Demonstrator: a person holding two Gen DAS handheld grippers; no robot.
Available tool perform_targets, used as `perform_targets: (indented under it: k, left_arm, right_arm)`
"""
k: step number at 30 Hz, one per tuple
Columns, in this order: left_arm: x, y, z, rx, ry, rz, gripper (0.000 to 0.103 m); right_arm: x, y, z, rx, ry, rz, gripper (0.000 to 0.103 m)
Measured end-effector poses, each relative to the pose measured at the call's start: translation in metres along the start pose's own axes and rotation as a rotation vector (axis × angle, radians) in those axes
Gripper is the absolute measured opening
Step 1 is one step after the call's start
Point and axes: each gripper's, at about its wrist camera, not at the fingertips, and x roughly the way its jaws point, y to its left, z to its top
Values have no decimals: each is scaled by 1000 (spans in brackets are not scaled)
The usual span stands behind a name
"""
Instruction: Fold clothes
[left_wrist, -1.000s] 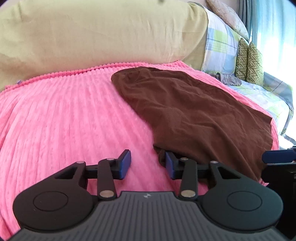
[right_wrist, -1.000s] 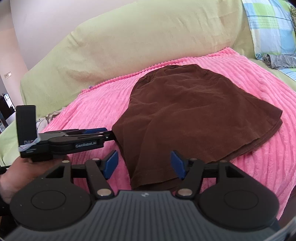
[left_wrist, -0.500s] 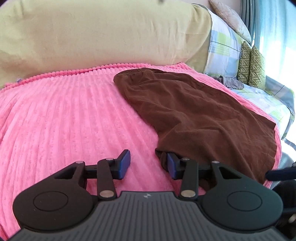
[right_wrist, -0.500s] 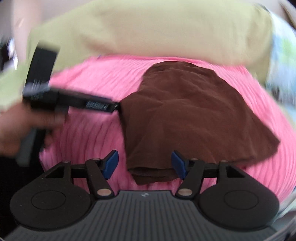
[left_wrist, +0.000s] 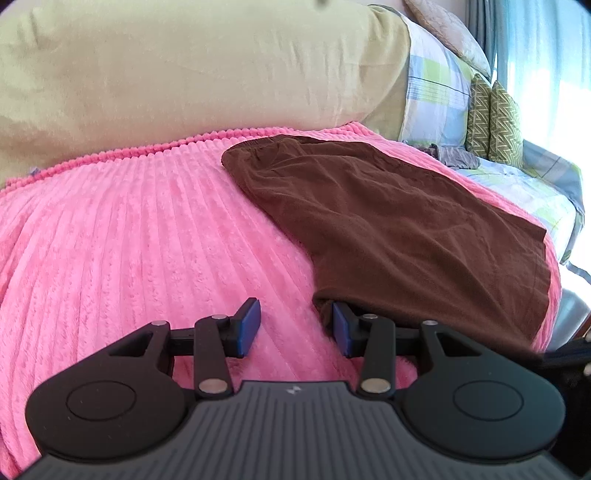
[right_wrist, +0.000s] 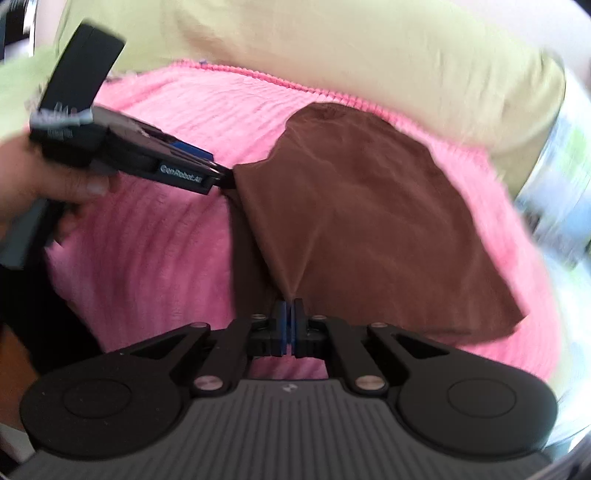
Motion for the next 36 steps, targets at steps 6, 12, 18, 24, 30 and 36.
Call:
perform_targets:
  k: [6,12,18,24,30,36]
  left_arm:
    - [-7,2,0,62,-6,2,52]
    - [-15,-1,-5,150,-15,-33,51]
    - [-34,-13,-16,329,-83,-54,52]
    - [-56,-36,-37,648,-171,-164,58]
    - [-50,-76,-96,1284,-311,-92,65]
    - [-35,-100,-109,1452,-388,-26,69]
  right_arm:
    - [11,1,-6,79,46,87,0]
    - [-3,-19,-20,329,3,128,28]
    - [14,-58,-48,821,-56,276,33]
    - [15,-60,-48,834,-25,181,33]
    - [-30,-75,-48,762,-151,91,33]
    - [-45,-99,-58,775,-177,29,34]
